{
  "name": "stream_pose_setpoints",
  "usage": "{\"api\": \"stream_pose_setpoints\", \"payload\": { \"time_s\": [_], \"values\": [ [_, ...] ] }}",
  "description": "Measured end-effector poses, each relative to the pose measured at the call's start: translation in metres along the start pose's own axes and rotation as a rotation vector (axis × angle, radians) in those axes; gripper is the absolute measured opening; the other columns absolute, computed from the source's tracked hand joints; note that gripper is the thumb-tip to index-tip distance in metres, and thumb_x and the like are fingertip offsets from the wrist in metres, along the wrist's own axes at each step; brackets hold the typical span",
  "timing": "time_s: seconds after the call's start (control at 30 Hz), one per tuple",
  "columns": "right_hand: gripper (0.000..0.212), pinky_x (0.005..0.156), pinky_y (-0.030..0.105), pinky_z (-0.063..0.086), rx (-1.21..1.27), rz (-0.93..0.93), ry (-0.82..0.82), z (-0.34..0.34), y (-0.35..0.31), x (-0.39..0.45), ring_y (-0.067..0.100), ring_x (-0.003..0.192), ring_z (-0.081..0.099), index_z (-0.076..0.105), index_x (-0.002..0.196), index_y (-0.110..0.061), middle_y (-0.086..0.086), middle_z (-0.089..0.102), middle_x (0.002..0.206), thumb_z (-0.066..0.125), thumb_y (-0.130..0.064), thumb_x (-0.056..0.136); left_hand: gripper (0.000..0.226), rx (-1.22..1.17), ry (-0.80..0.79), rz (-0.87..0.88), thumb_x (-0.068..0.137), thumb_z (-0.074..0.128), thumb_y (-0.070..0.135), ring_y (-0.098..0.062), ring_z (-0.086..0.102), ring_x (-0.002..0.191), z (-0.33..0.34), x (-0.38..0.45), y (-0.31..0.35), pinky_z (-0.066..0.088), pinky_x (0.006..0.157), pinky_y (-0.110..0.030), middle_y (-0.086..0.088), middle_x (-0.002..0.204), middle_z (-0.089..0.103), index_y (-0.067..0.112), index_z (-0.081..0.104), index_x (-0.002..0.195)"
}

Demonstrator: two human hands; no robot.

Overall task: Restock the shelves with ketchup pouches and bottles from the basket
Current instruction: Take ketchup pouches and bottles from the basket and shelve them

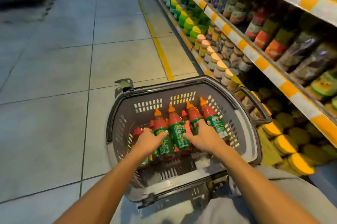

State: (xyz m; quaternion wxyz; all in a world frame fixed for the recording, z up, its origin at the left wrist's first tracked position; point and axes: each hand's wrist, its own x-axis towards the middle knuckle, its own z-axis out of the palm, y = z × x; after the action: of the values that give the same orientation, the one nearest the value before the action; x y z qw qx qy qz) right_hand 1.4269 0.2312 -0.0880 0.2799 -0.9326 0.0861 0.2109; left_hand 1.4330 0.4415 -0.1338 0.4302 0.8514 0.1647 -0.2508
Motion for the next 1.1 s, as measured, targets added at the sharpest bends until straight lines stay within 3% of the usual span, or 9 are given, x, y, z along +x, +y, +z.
{"api": "stream_pose_setpoints", "payload": {
  "time_s": [0.1, 0.2, 0.37, 0.47, 0.53, 0.73, 0.93, 1.03, 1.1],
  "values": [
    [0.086, 0.093, 0.035, 0.045, 0.026, 0.046, -0.072, 0.024, -0.001, 0.028, 0.032, 0.126, 0.054, 0.032, 0.148, -0.001, 0.015, 0.053, 0.141, 0.065, -0.055, 0.091, 0.079, -0.070, -0.020, -0.067, 0.088, 0.065, 0.058, -0.027, 0.056, 0.116, 0.012, 0.014, -0.006, 0.048, 0.093, -0.038, -0.009, 0.136, 0.053, 0.007, 0.036, 0.142],
    [0.094, 0.100, 0.038, 0.045, 0.084, 0.062, -0.110, 0.046, 0.005, 0.046, 0.031, 0.131, 0.051, 0.025, 0.153, -0.003, 0.014, 0.049, 0.148, 0.066, -0.058, 0.089, 0.066, -0.123, -0.039, -0.106, 0.085, 0.070, 0.054, -0.021, 0.062, 0.102, 0.024, 0.026, -0.014, 0.054, 0.090, -0.039, -0.005, 0.120, 0.061, 0.013, 0.044, 0.130],
    [0.090, 0.087, 0.035, 0.050, 0.109, 0.065, -0.112, 0.064, 0.018, 0.059, 0.028, 0.115, 0.061, 0.038, 0.143, -0.006, 0.010, 0.061, 0.129, 0.069, -0.065, 0.083, 0.038, -0.223, -0.047, -0.052, 0.079, 0.081, 0.048, -0.009, 0.071, 0.087, 0.036, 0.039, -0.024, 0.058, 0.085, -0.035, 0.005, 0.098, 0.074, 0.025, 0.065, 0.105],
    [0.085, 0.093, 0.037, 0.052, 0.157, 0.097, -0.139, 0.068, 0.024, 0.061, 0.028, 0.114, 0.062, 0.044, 0.139, -0.008, 0.010, 0.063, 0.128, 0.071, -0.065, 0.081, 0.029, -0.249, 0.003, -0.055, 0.075, 0.085, 0.043, -0.006, 0.071, 0.078, 0.037, 0.042, -0.026, 0.059, 0.075, -0.031, 0.011, 0.086, 0.074, 0.029, 0.063, 0.088],
    [0.081, 0.096, 0.042, 0.053, 0.182, 0.115, -0.150, 0.068, 0.025, 0.063, 0.028, 0.111, 0.063, 0.051, 0.133, -0.010, 0.009, 0.065, 0.124, 0.073, -0.065, 0.079, 0.031, -0.298, -0.007, -0.079, 0.076, 0.086, 0.038, -0.013, 0.073, 0.083, 0.037, 0.043, -0.027, 0.060, 0.077, -0.035, 0.005, 0.094, 0.075, 0.027, 0.064, 0.094],
    [0.042, 0.088, 0.038, 0.055, 0.137, 0.095, -0.147, 0.068, 0.016, 0.061, 0.026, 0.098, 0.066, 0.055, 0.098, -0.021, 0.005, 0.068, 0.105, 0.074, -0.055, 0.083, 0.031, -0.448, -0.031, -0.125, 0.080, 0.083, 0.026, -0.011, 0.075, 0.074, 0.032, 0.031, -0.032, 0.056, 0.053, -0.025, 0.000, 0.094, 0.075, 0.020, 0.061, 0.102],
    [0.039, 0.082, 0.046, 0.061, 0.448, 0.131, -0.106, 0.064, 0.020, 0.043, 0.023, 0.089, 0.072, 0.071, 0.105, -0.012, 0.006, 0.076, 0.096, 0.079, -0.043, 0.082, 0.051, -0.571, -0.038, -0.144, 0.076, 0.086, 0.029, -0.013, 0.076, 0.081, 0.017, 0.007, -0.037, 0.058, 0.057, -0.027, -0.004, 0.101, 0.076, 0.014, 0.060, 0.117],
    [0.034, 0.066, 0.024, 0.060, 0.619, 0.116, -0.039, 0.042, 0.019, 0.024, 0.006, 0.074, 0.072, 0.074, 0.100, -0.013, -0.006, 0.077, 0.080, 0.081, -0.040, 0.081, 0.053, -0.603, -0.037, -0.071, 0.074, 0.086, 0.035, -0.007, 0.074, 0.075, 0.004, -0.011, -0.030, 0.056, 0.053, -0.023, 0.005, 0.089, 0.078, 0.016, 0.062, 0.117],
    [0.025, 0.046, 0.009, 0.044, 0.686, 0.085, 0.018, 0.018, 0.019, 0.006, -0.007, 0.051, 0.063, 0.071, 0.084, -0.019, -0.015, 0.069, 0.060, 0.082, -0.041, 0.081, 0.061, -0.590, -0.063, 0.009, 0.068, 0.086, 0.042, -0.001, 0.073, 0.076, -0.004, -0.025, -0.018, 0.056, 0.055, -0.022, 0.011, 0.088, 0.077, 0.018, 0.063, 0.120]
  ]
}}
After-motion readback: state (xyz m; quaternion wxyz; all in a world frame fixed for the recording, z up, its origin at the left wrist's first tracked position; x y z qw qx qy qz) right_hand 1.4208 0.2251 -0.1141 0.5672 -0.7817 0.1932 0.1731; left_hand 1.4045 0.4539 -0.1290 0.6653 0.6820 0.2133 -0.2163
